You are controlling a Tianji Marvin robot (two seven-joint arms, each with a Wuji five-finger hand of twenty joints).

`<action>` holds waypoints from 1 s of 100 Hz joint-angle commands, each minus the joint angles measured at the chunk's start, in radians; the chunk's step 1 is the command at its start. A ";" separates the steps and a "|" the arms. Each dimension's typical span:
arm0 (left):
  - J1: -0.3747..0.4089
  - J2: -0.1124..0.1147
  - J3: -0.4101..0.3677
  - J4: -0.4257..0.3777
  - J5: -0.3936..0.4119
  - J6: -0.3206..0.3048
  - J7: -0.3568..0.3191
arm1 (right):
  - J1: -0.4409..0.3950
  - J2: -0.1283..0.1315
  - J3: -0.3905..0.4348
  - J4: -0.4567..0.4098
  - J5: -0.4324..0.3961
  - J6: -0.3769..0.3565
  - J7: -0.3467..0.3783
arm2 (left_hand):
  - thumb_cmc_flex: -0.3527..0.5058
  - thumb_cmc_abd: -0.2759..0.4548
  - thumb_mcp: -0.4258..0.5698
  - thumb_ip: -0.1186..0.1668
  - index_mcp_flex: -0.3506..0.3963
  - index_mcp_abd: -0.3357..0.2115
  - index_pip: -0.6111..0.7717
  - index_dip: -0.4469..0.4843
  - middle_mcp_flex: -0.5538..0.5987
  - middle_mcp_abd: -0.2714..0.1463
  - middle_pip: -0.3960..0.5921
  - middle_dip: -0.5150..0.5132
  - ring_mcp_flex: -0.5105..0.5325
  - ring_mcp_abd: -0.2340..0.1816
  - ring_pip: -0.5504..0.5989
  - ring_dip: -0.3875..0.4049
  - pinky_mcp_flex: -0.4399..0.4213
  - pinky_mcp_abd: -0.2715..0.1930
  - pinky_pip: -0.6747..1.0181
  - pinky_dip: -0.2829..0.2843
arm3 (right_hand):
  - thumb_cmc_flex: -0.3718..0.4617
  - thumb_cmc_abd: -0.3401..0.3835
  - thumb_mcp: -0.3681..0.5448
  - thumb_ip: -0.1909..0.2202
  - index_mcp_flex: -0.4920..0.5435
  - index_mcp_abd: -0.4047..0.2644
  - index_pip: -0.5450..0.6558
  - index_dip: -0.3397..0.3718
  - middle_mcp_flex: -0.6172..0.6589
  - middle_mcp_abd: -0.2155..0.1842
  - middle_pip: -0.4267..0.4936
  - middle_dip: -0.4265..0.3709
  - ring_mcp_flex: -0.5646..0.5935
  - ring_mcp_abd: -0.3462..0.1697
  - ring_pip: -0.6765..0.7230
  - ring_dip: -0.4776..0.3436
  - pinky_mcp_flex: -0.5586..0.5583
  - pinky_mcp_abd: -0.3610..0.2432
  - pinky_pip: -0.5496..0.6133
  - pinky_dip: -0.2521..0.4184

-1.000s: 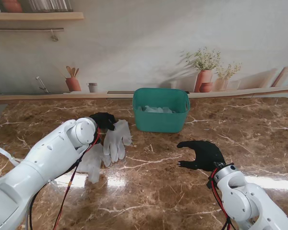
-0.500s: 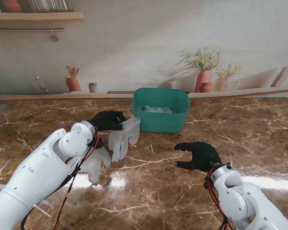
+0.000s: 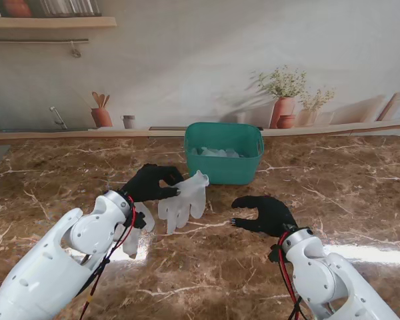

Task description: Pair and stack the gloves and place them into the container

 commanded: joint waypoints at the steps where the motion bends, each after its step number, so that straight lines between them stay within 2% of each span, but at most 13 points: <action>1: 0.033 -0.001 0.007 -0.030 0.009 -0.013 0.012 | 0.001 -0.018 -0.015 -0.004 0.014 0.013 0.005 | -0.005 -0.010 0.035 -0.018 -0.024 -0.065 0.000 0.035 0.051 -0.025 -0.017 0.020 0.038 0.013 0.024 0.017 -0.015 0.010 0.023 -0.007 | -0.038 0.017 -0.009 0.031 -0.013 0.013 -0.014 0.023 -0.021 0.007 0.002 0.032 -0.045 -0.001 0.015 0.025 -0.020 -0.024 -0.022 0.026; 13: 0.063 -0.002 0.012 -0.052 0.029 -0.042 0.042 | 0.006 -0.031 -0.030 -0.009 0.120 0.025 0.002 | -0.005 -0.011 0.033 -0.018 -0.022 -0.065 -0.002 0.037 0.051 -0.027 -0.018 0.022 0.040 0.013 0.025 0.020 -0.015 0.012 0.020 -0.010 | -0.062 0.041 -0.012 0.028 0.030 0.043 0.013 0.051 -0.002 0.012 0.051 0.094 -0.054 0.002 0.045 0.059 -0.036 -0.024 -0.037 0.062; 22: 0.080 -0.004 0.018 -0.060 0.063 -0.068 0.074 | 0.006 -0.036 -0.036 -0.025 0.188 0.053 0.016 | -0.006 -0.013 0.035 -0.017 -0.021 -0.066 -0.004 0.037 0.052 -0.028 -0.019 0.023 0.042 0.012 0.027 0.022 -0.015 0.013 0.022 -0.010 | -0.114 0.091 -0.017 0.024 0.066 0.077 0.035 0.066 0.018 0.022 0.092 0.149 -0.058 0.004 0.077 0.087 -0.042 -0.025 -0.037 0.082; 41: 0.106 -0.002 0.031 -0.069 0.152 -0.115 0.128 | 0.010 -0.043 -0.039 -0.051 0.322 0.094 0.055 | -0.014 -0.016 0.041 -0.015 -0.020 -0.069 -0.007 0.040 0.056 -0.033 -0.020 0.024 0.048 0.009 0.028 0.025 -0.013 0.011 0.029 -0.009 | -0.208 0.221 -0.048 0.023 0.148 0.100 0.082 0.086 0.087 0.058 0.117 0.188 -0.042 0.019 0.140 0.125 -0.040 -0.018 -0.001 0.122; 56: 0.111 0.002 0.043 -0.066 0.206 -0.132 0.149 | 0.018 -0.040 -0.044 -0.059 0.374 0.094 0.093 | -0.018 -0.017 0.044 -0.017 -0.019 -0.069 -0.008 0.040 0.057 -0.034 -0.021 0.024 0.050 0.006 0.028 0.027 -0.013 0.008 0.031 -0.011 | -0.221 0.244 -0.064 0.028 0.180 0.098 0.101 0.091 0.120 0.064 0.124 0.201 -0.028 0.022 0.172 0.140 -0.036 -0.016 0.023 0.141; 66: 0.113 0.003 0.048 -0.063 0.223 -0.136 0.157 | 0.020 -0.040 -0.049 -0.064 0.391 0.087 0.101 | -0.019 -0.021 0.047 -0.016 -0.016 -0.067 -0.009 0.038 0.060 -0.033 -0.019 0.024 0.051 0.007 0.027 0.027 -0.013 0.008 0.032 -0.012 | -0.208 0.228 -0.068 0.031 0.194 0.092 0.114 0.097 0.136 0.062 0.134 0.212 -0.021 0.021 0.192 0.151 -0.029 -0.016 0.038 0.150; 79: 0.118 0.003 0.052 -0.060 0.234 -0.138 0.167 | 0.019 -0.038 -0.056 -0.073 0.372 0.085 0.101 | -0.022 -0.022 0.049 -0.015 -0.010 -0.063 -0.013 0.031 0.064 -0.032 -0.018 0.024 0.055 0.010 0.030 0.029 -0.013 0.008 0.033 -0.014 | -0.140 0.123 -0.048 0.029 0.213 0.070 0.143 0.114 0.166 0.049 0.154 0.231 0.004 0.013 0.224 0.167 -0.010 -0.011 0.069 0.165; 89: 0.120 0.003 0.056 -0.059 0.250 -0.146 0.180 | 0.020 -0.041 -0.068 -0.080 0.351 0.104 0.083 | -0.026 -0.024 0.051 -0.016 -0.009 -0.066 -0.012 0.030 0.068 -0.036 -0.017 0.024 0.058 0.007 0.031 0.030 -0.012 0.007 0.036 -0.014 | -0.034 0.072 -0.072 0.019 0.248 0.048 0.191 0.148 0.210 0.040 0.191 0.261 0.044 0.011 0.272 0.188 0.016 0.003 0.117 0.184; 100: 0.119 0.002 0.059 -0.057 0.257 -0.148 0.188 | 0.020 -0.043 -0.075 -0.087 0.360 0.114 0.078 | -0.026 -0.026 0.055 -0.016 -0.008 -0.067 -0.011 0.030 0.069 -0.034 -0.017 0.025 0.059 0.008 0.031 0.030 -0.012 0.008 0.039 -0.015 | 0.197 0.067 -0.166 0.027 0.279 0.030 0.225 0.175 0.246 0.035 0.222 0.282 0.073 0.007 0.308 0.195 0.028 0.013 0.158 0.190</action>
